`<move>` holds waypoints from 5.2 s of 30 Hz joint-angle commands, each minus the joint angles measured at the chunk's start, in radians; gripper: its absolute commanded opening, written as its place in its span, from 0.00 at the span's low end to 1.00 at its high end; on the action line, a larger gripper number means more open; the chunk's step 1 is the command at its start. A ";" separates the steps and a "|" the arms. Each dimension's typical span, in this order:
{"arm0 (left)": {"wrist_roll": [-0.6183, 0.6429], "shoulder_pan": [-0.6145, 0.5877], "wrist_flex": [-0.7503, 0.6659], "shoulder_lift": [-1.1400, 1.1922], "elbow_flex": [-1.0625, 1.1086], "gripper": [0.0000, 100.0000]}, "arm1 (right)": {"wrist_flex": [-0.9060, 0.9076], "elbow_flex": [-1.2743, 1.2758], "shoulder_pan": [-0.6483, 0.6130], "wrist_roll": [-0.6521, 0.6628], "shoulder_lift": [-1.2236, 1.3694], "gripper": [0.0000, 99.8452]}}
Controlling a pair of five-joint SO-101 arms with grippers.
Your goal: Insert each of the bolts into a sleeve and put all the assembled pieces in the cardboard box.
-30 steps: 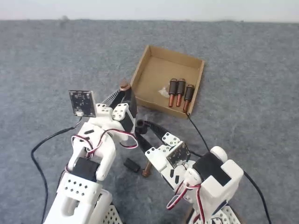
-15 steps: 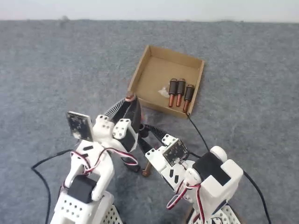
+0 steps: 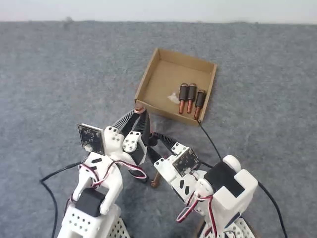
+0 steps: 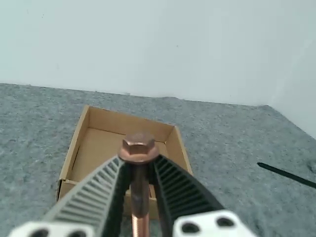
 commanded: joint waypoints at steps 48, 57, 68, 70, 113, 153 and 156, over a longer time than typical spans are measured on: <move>-0.104 0.091 0.247 -0.026 0.062 0.26 | -0.039 -0.012 0.031 -0.005 -0.008 0.01; -0.106 0.011 0.256 -0.028 0.059 0.28 | -0.039 -0.012 0.035 -0.005 -0.008 0.01; -0.104 -0.046 0.436 -0.028 -0.068 0.28 | -0.039 -0.014 0.036 -0.005 -0.008 0.01; -0.104 -0.081 0.434 -0.028 -0.077 0.28 | -0.039 -0.014 0.036 -0.005 -0.008 0.01; -0.098 -0.509 0.368 -0.020 0.064 0.01 | -0.076 0.029 -0.010 -0.003 -0.022 0.01; -0.183 -0.534 0.207 1.250 -0.463 0.01 | 1.067 0.049 0.117 -0.003 -1.007 0.01; -0.184 -0.534 0.239 1.324 -0.512 0.01 | 1.242 0.031 0.134 -0.003 -1.145 0.01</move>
